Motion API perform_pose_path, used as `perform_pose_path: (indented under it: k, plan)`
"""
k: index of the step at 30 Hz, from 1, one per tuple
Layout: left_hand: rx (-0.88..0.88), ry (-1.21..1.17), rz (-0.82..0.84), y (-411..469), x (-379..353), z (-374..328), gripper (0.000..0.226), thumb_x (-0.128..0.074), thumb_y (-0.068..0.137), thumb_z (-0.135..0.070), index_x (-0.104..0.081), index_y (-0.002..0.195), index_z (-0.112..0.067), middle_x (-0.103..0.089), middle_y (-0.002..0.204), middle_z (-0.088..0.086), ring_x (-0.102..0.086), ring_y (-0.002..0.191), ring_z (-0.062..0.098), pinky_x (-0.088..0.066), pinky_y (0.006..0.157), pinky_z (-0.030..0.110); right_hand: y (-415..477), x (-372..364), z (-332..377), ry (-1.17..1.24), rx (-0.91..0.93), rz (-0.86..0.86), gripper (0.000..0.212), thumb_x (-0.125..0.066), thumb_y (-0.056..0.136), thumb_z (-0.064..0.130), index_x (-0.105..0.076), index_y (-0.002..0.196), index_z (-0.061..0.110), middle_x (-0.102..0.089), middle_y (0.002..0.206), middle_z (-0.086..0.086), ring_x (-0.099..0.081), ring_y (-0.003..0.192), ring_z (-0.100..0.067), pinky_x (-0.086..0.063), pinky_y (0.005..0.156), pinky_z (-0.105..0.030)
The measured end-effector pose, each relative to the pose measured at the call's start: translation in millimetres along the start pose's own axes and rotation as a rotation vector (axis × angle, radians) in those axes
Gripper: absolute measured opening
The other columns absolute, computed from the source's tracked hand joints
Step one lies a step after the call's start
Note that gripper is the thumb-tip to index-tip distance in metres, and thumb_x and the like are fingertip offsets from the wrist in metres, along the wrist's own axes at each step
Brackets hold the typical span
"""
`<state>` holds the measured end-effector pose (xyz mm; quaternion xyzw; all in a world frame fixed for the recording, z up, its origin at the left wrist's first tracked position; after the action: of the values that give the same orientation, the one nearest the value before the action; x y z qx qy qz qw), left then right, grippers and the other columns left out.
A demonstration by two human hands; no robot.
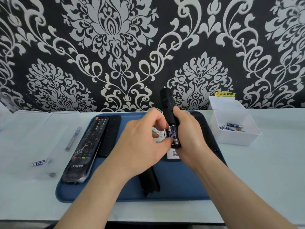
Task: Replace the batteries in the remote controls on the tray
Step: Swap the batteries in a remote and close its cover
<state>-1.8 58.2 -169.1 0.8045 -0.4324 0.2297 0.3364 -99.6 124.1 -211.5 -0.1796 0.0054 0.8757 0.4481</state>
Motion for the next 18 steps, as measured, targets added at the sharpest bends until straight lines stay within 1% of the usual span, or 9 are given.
perform_pose_path:
  k: [3,5,6,8,11,14,16,17,18]
  plan:
    - [0.052,-0.125,-0.011,3,0,3,0.034,-0.077,0.073,-0.022,-0.046,0.081,-0.031,-0.064,0.085,-0.013,-0.06,0.071,0.007,-0.051,0.068,0.03,3,-1,-5,-0.023,-0.001,0.009,0.037,-0.048,0.094,0.034,-0.064,0.061,0.026,-0.062,0.082,-0.006,-0.059,0.087,-0.029,-0.048,0.08,-0.044]
    - [0.07,-0.162,-0.023,6,-1,4,0.034,-0.078,0.071,-0.017,-0.047,0.081,-0.028,-0.061,0.079,-0.011,-0.052,0.061,0.001,-0.04,0.058,0.015,3,-4,-10,-0.04,-0.026,0.009,0.024,-0.051,0.084,0.042,-0.07,0.075,0.03,-0.069,0.099,-0.003,-0.064,0.107,-0.027,-0.049,0.096,-0.049]
    - [0.079,-0.184,-0.03,7,-2,4,0.035,-0.078,0.071,-0.013,-0.047,0.081,-0.026,-0.058,0.077,-0.01,-0.048,0.056,0.0,-0.036,0.056,0.012,2,-4,-12,-0.036,-0.042,0.013,0.023,-0.051,0.082,0.044,-0.07,0.081,0.032,-0.069,0.104,-0.002,-0.062,0.111,-0.025,-0.048,0.098,-0.047]
    - [0.071,-0.247,-0.052,8,-4,2,0.036,-0.075,0.07,-0.004,-0.049,0.083,-0.025,-0.054,0.075,-0.01,-0.045,0.057,0.003,-0.037,0.056,0.014,4,-4,-17,-0.004,-0.082,0.014,0.024,-0.05,0.089,0.041,-0.07,0.09,0.027,-0.068,0.103,-0.002,-0.065,0.105,-0.022,-0.051,0.084,-0.04]
    - [0.033,-0.347,-0.127,5,-6,-2,0.041,-0.067,0.071,0.009,-0.052,0.088,-0.026,-0.055,0.077,-0.004,-0.058,0.073,0.018,-0.051,0.066,0.024,2,-5,-18,0.132,-0.167,0.042,0.025,-0.049,0.098,0.031,-0.066,0.089,0.016,-0.067,0.079,-0.003,-0.066,0.071,-0.017,-0.049,0.061,-0.032]
    - [0.159,-0.799,-0.225,4,-4,-1,0.041,-0.055,0.081,0.018,-0.056,0.104,-0.016,-0.066,0.086,0.006,-0.068,0.08,0.022,-0.057,0.078,0.032,0,-7,-14,0.356,-0.237,0.054,0.023,-0.051,0.099,0.027,-0.064,0.085,0.015,-0.06,0.068,0.0,-0.056,0.061,-0.012,-0.043,0.056,-0.024]
    - [0.346,-1.227,-0.274,4,-3,7,0.04,-0.04,0.083,0.018,-0.057,0.105,-0.01,-0.067,0.081,0.01,-0.062,0.065,0.018,-0.055,0.065,0.028,0,-8,-12,0.398,-0.25,0.075,0.027,-0.049,0.1,0.029,-0.064,0.082,0.014,-0.06,0.065,0.001,-0.052,0.053,-0.009,-0.04,0.049,-0.021]
    - [0.417,-1.374,-0.276,3,-1,12,0.039,-0.035,0.081,0.015,-0.058,0.101,-0.009,-0.063,0.075,0.009,-0.052,0.056,0.014,-0.046,0.054,0.022,1,-8,-12,0.367,-0.251,0.081,0.027,-0.048,0.1,0.031,-0.065,0.087,0.014,-0.061,0.068,0.0,-0.05,0.052,-0.009,-0.039,0.046,-0.021]
    - [0.464,-1.391,-0.259,3,0,15,0.037,-0.033,0.08,0.01,-0.06,0.096,-0.009,-0.059,0.071,0.007,-0.041,0.051,0.011,-0.033,0.048,0.019,1,-6,-12,0.33,-0.251,0.083,0.028,-0.047,0.1,0.033,-0.065,0.093,0.013,-0.062,0.071,-0.001,-0.048,0.052,-0.01,-0.037,0.046,-0.022]
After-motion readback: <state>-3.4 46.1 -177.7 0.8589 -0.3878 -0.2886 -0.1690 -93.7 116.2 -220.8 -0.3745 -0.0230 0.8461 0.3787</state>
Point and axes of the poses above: each hand's wrist, its own y-axis towards the middle knuckle, its own x-axis out of the back of the hand, z = x × y, the point moved 5 cm from there along y, towards the middle knuckle
